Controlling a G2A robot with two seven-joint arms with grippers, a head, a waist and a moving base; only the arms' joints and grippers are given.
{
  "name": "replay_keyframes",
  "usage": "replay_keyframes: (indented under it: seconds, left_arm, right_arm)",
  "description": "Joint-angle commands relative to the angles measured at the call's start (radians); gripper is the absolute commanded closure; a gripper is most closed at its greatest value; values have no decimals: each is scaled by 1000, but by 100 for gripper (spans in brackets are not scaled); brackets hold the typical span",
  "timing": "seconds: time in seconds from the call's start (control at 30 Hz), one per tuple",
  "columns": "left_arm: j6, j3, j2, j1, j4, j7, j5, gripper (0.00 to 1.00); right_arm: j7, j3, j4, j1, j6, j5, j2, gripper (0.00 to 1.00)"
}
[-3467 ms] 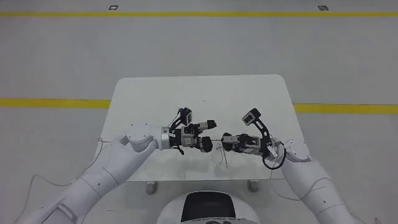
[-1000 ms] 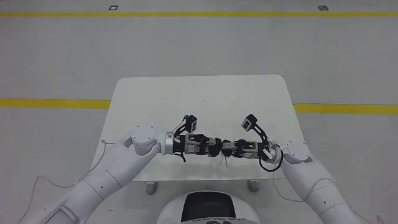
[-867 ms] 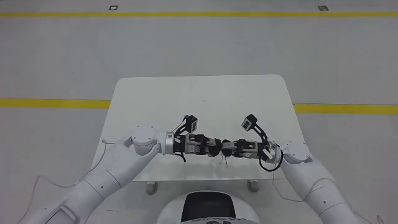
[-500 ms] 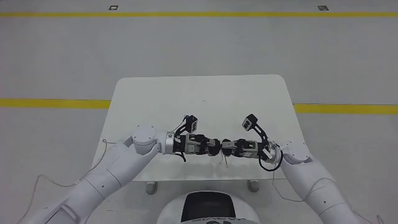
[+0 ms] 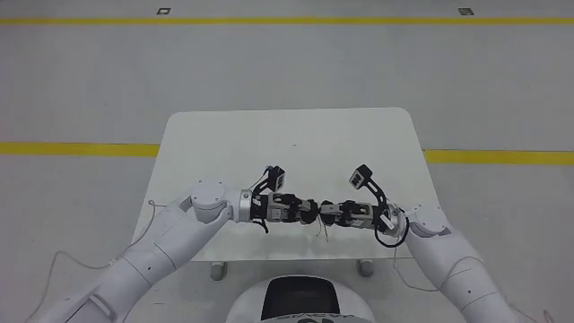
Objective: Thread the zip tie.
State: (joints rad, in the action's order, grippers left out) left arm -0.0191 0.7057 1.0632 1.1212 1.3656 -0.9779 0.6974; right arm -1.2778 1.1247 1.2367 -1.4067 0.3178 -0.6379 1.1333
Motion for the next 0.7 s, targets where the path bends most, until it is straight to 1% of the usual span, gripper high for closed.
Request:
replay_keyframes:
  seconds: [0.0, 0.1, 0.2, 0.23, 0.3, 0.33, 0.4, 0.43, 0.67]
  left_arm:
    - [12, 2, -2, 0, 4, 13, -25, 100]
    - [44, 14, -6, 8, 12, 35, -49, 100]
    - [78, 26, -13, 13, 23, 53, -99, 100]
    - [95, 32, -16, 18, 33, 60, -116, 100]
    - [113, 42, -22, 26, 44, 68, -143, 100]
    - [126, 47, -26, 31, 54, 75, -173, 100]
    - [144, 54, -31, 41, 74, 78, -194, 100]
    - [146, 57, -32, 42, 82, 79, -202, 100]
    - [146, 57, -32, 42, 82, 79, -202, 100]
  right_arm:
    - [5, 4, 1, -3, -3, -4, -1, 0]
    - [13, 12, 4, -7, -6, -4, -4, 0]
    - [30, 23, 9, -12, -3, -7, -7, 0]
    - [38, 27, 14, -15, -1, -7, -7, 0]
    - [58, 31, 21, -20, 1, -10, -8, 0]
    - [69, 32, 27, -24, 2, -15, -8, 0]
    - [79, 31, 32, -26, 1, -16, -7, 0]
    - [79, 31, 32, -26, 1, -16, -7, 0]
    - [79, 31, 32, -26, 1, -16, -7, 0]
